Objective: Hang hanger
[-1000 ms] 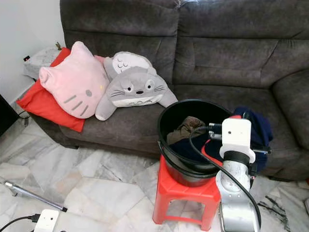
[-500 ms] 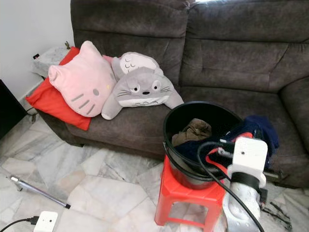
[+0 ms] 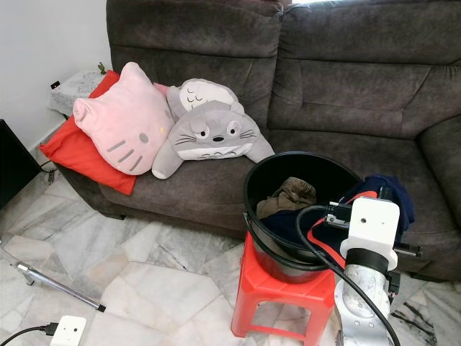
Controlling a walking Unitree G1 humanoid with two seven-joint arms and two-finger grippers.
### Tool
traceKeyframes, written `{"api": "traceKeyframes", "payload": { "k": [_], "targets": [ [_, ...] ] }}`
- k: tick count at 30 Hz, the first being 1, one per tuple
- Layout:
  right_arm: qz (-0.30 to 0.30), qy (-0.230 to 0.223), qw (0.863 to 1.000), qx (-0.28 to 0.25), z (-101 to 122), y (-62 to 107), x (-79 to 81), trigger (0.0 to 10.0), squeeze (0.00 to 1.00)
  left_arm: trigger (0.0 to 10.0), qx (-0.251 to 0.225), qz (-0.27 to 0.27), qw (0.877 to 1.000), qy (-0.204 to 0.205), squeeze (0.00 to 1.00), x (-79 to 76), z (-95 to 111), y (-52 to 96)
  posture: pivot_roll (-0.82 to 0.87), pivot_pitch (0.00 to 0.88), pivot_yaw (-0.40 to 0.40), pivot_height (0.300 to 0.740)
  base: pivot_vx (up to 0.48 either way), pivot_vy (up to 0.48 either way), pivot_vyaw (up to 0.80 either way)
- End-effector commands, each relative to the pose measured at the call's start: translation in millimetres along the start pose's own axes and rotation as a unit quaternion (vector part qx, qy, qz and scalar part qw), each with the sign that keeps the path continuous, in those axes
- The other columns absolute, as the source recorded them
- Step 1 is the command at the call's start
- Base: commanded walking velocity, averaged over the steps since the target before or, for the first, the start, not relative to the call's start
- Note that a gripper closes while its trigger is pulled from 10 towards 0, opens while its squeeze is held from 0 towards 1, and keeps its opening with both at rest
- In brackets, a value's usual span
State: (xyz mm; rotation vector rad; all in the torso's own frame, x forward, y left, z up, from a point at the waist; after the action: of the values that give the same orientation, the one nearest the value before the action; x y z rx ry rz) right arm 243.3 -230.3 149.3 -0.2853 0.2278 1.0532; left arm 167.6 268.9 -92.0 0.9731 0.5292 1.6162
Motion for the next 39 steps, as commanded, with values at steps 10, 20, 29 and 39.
{"api": "traceKeyframes", "payload": {
  "k": [10, 20, 29, 39],
  "targets": [
    [0.002, 0.000, 1.000, 0.002, 2.0, -5.0, -0.1, 10.0, 0.00, 10.0, 0.009, 0.002, 1.000, 0.005, 0.00, 3.8, -6.1, 1.3, -0.20, 0.000, 0.049, 0.740, 0.000, 0.000, 0.00],
    [0.001, 0.003, 1.000, 0.007, 2.4, -6.4, -0.6, 10.0, 0.00, 10.0, 0.007, 0.003, 1.000, 0.007, 0.00, 4.2, -4.1, 0.8, -0.20, 0.000, 0.041, 0.740, 0.000, 0.000, 0.00],
    [0.006, 0.003, 1.000, -0.004, 9.1, -13.5, 2.6, 10.0, 0.00, 10.0, 0.004, 0.004, 1.000, 0.012, 0.00, 3.3, -2.1, 0.3, -0.19, 0.000, 0.031, 0.740, -0.110, 0.000, 0.00],
    [0.014, -0.001, 1.000, -0.009, 13.5, -16.7, 9.5, 10.0, 0.00, 10.0, 0.003, 0.006, 1.000, 0.015, 0.00, 3.3, -1.4, 0.2, -0.18, 0.004, 0.027, 0.740, -0.253, 0.000, 0.00]
  ]
}}
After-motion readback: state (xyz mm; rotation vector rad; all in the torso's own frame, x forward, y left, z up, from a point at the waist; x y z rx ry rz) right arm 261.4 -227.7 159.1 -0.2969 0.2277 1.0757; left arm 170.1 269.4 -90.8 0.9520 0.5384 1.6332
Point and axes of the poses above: a point about 5 cm out from each wrist's last joint towards the gripper, its own y axis pointing back from the gripper into the wrist, its own z axis along the axis of the wrist's last joint, x = y × z, the point moved 2 cm from there along -y, pointing out of the wrist towards the gripper, and after that the axes turned 2 degrees about y, right-handed, at the moved point
